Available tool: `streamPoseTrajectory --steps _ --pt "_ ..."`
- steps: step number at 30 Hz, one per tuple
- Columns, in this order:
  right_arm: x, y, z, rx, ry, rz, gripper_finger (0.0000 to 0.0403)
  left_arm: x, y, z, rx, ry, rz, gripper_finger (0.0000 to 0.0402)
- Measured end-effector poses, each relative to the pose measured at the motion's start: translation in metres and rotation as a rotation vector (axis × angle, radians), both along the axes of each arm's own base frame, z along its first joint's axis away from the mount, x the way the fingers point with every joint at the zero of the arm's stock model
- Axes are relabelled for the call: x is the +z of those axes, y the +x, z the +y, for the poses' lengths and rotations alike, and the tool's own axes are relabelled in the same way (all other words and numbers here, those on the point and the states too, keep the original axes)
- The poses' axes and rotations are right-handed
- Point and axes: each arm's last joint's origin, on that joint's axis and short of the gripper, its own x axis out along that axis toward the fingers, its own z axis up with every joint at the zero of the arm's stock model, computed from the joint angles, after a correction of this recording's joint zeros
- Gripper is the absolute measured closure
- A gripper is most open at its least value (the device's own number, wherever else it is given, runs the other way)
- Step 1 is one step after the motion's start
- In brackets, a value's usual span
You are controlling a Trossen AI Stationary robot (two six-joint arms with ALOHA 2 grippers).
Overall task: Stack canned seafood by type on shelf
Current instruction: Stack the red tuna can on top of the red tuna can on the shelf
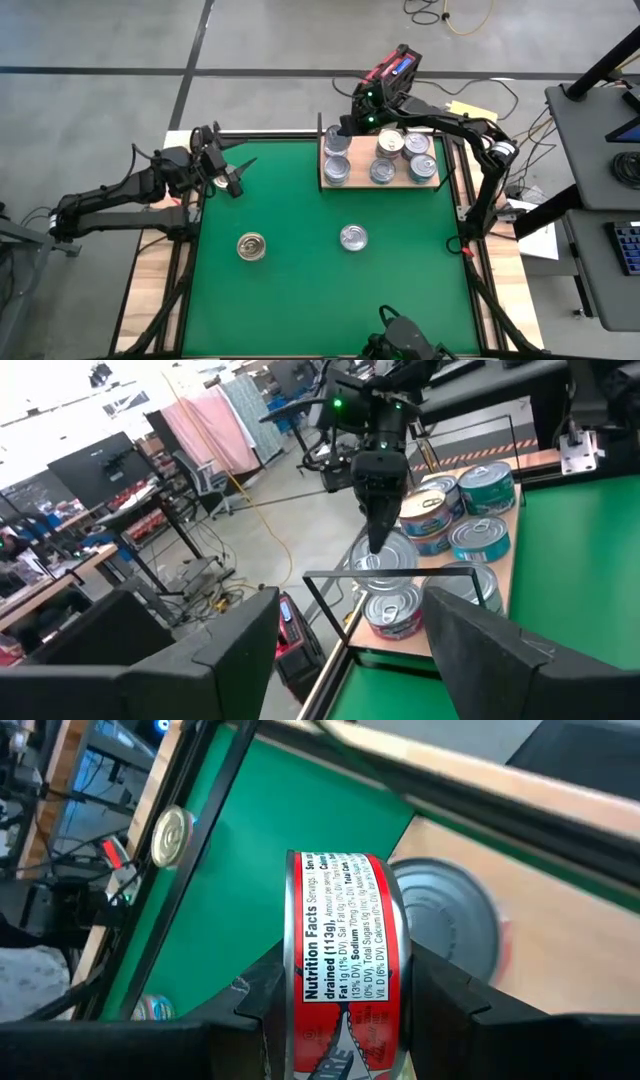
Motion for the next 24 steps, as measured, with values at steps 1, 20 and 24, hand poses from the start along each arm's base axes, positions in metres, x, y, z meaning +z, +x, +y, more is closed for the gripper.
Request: streamPoseTrajectory --steps 1,20,24 --pt "-0.002 0.002 0.001 0.004 0.005 0.004 0.0267 -0.001 0.000 0.000 0.000 -0.004 0.000 0.0172" --pt "-0.023 0.009 -0.008 -0.017 0.046 0.010 0.0267 -0.008 0.000 -0.001 -0.015 -0.110 -0.050 0.0172" --pt "-0.027 0.010 -0.010 -0.020 0.056 0.010 0.0267 -0.008 -0.001 -0.001 -0.012 -0.112 -0.043 0.0172"
